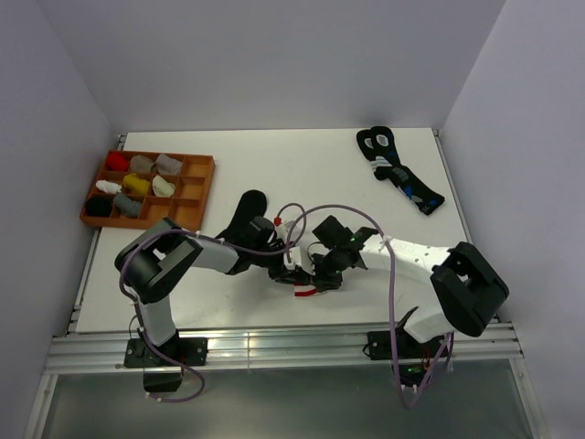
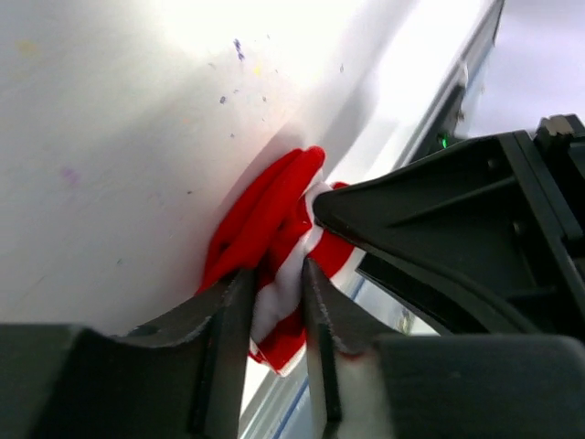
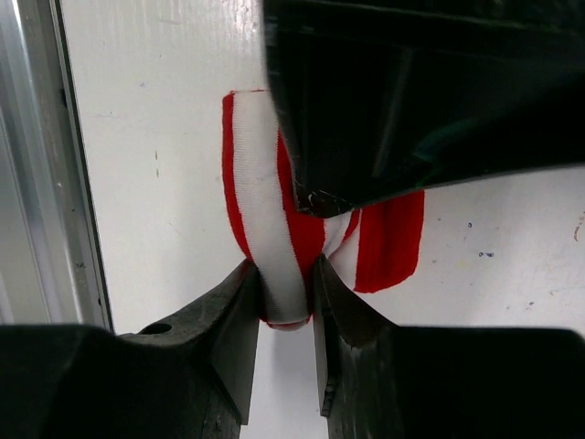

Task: Roll the socks
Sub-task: Roll the sock at the center of the board.

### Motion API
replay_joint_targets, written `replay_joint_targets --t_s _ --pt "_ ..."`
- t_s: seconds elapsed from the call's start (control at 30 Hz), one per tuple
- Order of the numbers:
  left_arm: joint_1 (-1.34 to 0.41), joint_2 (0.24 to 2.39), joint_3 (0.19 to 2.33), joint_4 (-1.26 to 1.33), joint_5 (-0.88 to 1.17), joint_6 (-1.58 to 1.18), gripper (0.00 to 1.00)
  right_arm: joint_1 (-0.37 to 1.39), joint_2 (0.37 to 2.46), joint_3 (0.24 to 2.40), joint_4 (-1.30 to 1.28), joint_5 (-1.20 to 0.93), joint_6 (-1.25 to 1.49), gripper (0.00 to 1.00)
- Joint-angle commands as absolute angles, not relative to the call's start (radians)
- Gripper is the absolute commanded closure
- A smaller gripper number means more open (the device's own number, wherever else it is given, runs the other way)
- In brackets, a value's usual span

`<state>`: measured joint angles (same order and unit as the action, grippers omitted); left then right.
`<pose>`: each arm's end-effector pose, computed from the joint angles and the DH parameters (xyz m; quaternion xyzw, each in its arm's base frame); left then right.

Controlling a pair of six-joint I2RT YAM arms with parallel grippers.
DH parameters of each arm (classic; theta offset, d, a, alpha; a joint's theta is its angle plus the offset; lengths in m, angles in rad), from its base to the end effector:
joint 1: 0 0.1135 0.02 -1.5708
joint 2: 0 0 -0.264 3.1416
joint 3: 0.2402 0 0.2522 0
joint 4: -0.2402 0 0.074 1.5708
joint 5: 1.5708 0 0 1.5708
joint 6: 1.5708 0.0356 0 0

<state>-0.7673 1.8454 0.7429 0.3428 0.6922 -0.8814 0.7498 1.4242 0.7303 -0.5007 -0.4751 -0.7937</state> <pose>0.2212 -0.2449 0.1063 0.0843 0.8706 -0.4841 0.0232 0.1696 0.1802 0.1659 -0.6974 0.6536 0.2271 0.1868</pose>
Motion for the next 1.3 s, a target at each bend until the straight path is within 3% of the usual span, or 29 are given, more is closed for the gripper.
replay_joint_targets --t_s 0.0,0.3,0.67,1.27 --pt "-0.773 1.801 0.681 0.371 0.453 -0.903 0.65 0.709 1.473 0.785 -0.589 -0.514 -0.779 0.79" --pt "-0.772 1.614 0.483 0.616 0.276 -0.98 0.61 0.62 1.588 0.862 -0.704 -0.58 -0.801 0.79" --pt "-0.845 1.372 0.377 0.632 0.121 -0.799 0.55 0.549 1.778 1.035 -0.922 -0.679 -0.86 0.79" --pt "-0.893 1.542 0.512 0.741 0.244 -0.557 0.48 0.517 1.919 1.152 -1.016 -0.675 -0.844 0.8"
